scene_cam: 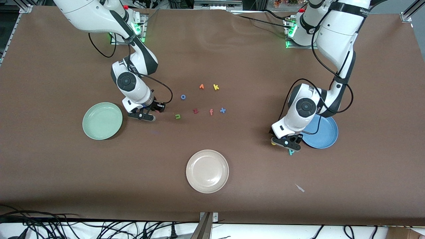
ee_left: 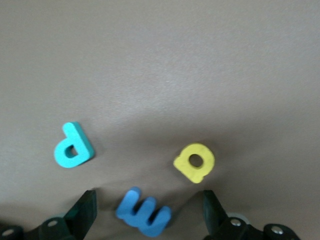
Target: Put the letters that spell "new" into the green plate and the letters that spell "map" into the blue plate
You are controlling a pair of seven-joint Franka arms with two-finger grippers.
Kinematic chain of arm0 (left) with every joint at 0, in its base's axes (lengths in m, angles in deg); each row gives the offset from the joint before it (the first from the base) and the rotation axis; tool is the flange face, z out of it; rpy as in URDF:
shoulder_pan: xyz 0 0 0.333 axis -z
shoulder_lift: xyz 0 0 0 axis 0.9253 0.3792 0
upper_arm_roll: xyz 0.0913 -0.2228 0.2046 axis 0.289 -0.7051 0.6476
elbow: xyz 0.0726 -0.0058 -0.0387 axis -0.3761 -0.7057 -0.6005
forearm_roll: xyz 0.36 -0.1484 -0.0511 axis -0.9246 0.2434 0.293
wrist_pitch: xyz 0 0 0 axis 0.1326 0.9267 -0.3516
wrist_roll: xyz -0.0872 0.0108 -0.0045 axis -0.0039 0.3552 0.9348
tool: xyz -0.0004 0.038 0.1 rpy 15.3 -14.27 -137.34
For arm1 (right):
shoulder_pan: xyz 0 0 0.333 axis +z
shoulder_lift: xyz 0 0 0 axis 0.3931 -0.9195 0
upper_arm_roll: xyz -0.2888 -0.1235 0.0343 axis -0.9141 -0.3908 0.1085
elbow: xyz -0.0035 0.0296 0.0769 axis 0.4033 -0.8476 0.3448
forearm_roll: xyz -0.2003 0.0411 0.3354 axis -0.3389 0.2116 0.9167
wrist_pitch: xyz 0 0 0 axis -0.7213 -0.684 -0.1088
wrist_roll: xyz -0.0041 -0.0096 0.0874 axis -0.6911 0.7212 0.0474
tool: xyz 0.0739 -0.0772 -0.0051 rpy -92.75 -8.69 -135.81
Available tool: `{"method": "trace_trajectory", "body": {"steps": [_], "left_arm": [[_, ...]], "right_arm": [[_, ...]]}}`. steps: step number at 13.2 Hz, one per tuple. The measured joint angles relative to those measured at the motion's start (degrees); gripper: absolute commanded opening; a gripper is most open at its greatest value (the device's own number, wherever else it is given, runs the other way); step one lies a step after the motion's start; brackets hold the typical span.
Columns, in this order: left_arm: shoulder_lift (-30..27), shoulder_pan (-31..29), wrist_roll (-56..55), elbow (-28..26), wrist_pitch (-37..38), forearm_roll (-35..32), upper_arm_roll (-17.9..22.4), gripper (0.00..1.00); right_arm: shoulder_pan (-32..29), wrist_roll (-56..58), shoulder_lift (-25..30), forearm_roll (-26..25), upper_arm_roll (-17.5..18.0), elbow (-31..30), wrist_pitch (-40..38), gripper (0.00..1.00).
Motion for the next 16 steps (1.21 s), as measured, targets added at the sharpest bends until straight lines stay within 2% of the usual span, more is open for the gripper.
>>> {"method": "trace_trajectory", "body": {"steps": [2,4,6,7,9,11,12,16], "left_arm": [[0.01,-0.04,1.11,-0.08,0.01,0.0,0.41,0.93],[0.14,-0.05,1.17,-0.51,0.01,0.0,0.57,0.93],[0.17,-0.04,1.19,-0.59,-0.05,0.0,0.61,0.86],[0.17,-0.04,1.22,-0.6,-0.05,0.0,0.71,0.85],[0.16,-0.04,1.22,-0.6,-0.05,0.0,0.84,0.83],[0.15,-0.03,1.22,-0.61,-0.05,0.0,0.89,0.74],[0.15,-0.03,1.22,-0.61,-0.05,0.0,0.92,0.74],[0.08,-0.03,1.21,-0.6,-0.05,0.0,1.08,0.66]], "right_arm": [[0.03,-0.02,0.19,-0.03,0.06,-0.02,0.09,0.0],[0.03,-0.02,0.14,-0.04,0.06,-0.03,0.19,0.0],[0.02,-0.01,0.19,-0.05,0.04,0.46,-0.16,0.0],[-0.04,0.07,0.39,-0.1,-0.05,1.89,-2.61,0.0],[-0.14,1.84,1.35,-0.29,-1.03,8.87,-15.61,0.0],[-0.18,7.84,2.64,-0.32,-3.82,15.9,-27.23,0.0],[-0.21,12.49,3.29,-0.33,-6.04,17.48,-29.37,0.0],[-0.9,30.56,3.67,-0.27,-16.21,18.07,-29.8,0.0]]}}
